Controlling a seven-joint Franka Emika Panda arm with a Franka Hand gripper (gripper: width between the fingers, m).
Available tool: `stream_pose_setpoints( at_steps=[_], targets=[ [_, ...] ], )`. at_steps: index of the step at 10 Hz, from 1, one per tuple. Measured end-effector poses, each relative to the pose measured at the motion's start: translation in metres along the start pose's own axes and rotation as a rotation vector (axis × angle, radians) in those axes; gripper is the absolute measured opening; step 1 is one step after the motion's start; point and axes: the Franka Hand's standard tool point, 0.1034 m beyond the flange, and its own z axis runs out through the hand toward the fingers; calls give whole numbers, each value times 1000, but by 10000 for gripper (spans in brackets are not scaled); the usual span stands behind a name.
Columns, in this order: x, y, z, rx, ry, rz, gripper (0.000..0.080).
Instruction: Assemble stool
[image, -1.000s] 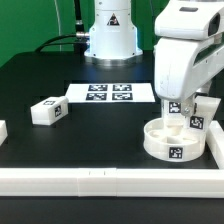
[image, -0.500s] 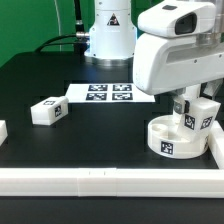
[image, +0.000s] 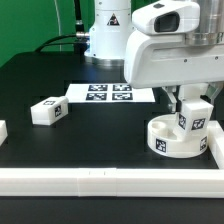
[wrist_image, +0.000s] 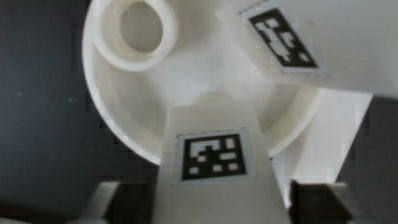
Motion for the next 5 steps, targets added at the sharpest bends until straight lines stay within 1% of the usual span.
stream_pose_setpoints(
  at_steps=[1, 2, 3, 5],
  targets=[
    [0, 1, -2, 0, 0, 2, 522],
    [0, 2, -6, 0, -1, 4, 623],
    [-2, 6, -14, 1, -10, 5, 641],
    [-8, 30, -36, -1, -20, 8, 648]
  ],
)
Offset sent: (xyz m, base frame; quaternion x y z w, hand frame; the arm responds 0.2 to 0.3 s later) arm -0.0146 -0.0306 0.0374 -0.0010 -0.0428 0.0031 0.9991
